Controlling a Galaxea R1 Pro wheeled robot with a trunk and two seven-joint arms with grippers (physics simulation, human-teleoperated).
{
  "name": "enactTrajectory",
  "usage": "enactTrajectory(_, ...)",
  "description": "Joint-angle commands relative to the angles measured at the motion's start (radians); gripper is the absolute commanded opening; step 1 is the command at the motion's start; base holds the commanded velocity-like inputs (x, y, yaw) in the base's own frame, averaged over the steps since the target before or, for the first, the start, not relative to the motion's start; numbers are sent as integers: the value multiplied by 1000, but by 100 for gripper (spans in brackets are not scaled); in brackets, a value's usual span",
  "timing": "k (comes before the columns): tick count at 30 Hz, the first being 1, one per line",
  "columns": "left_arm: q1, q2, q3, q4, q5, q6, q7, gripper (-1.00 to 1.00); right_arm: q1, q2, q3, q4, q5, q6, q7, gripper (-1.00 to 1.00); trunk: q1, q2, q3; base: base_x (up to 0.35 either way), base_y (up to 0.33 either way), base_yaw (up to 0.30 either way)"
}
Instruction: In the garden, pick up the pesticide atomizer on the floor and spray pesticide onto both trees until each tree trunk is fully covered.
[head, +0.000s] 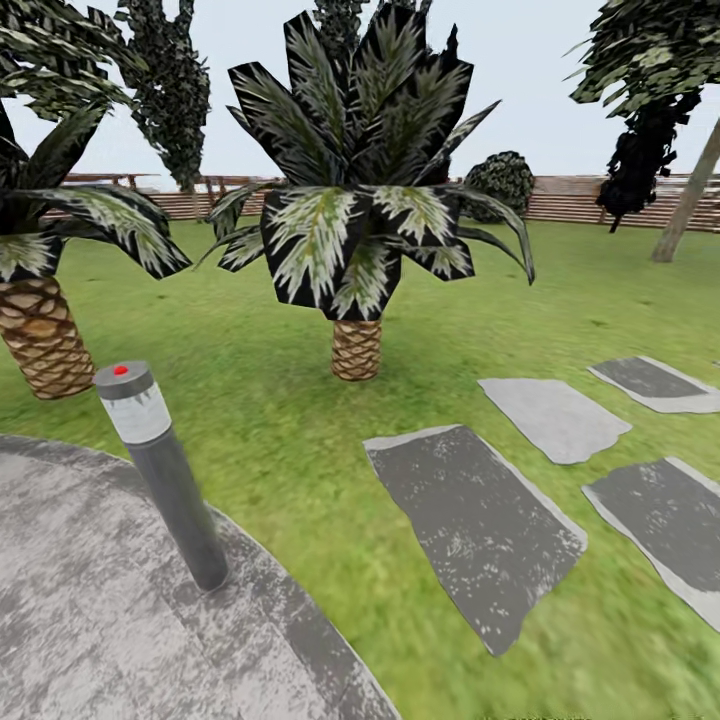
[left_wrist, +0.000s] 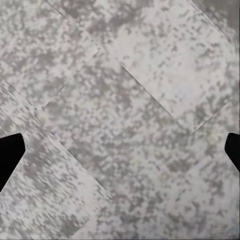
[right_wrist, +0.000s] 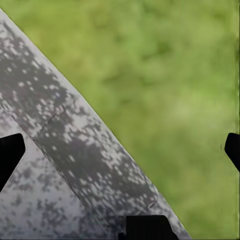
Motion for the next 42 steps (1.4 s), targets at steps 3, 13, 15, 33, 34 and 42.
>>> enactTrajectory(3,1,3,1,1,2,-4,0,100,0,0,0,0,0,0,-1,100,0,0,-3,94,-246,-254)
enactTrajectory(13,1,4,3,3,4,-6,0,100,0,0,0,1,0,0,-2,100,0,0,-13,9,-273,-254)
enactTrajectory(15,1,4,3,5,4,-6,0,100,0,0,0,1,0,0,-2,100,0,0,-15,0,-276,-254)
enactTrajectory(33,1,4,4,7,4,-6,0,100,0,0,0,1,-1,0,-4,100,0,0,-32,0,-276,-254)
enactTrajectory(34,1,4,4,7,4,-6,0,100,0,0,0,1,0,0,-4,100,0,0,-33,0,-276,-254)
enactTrajectory(42,1,4,4,7,4,-6,0,100,0,0,0,1,0,0,-4,100,0,0,-42,0,-276,-239)
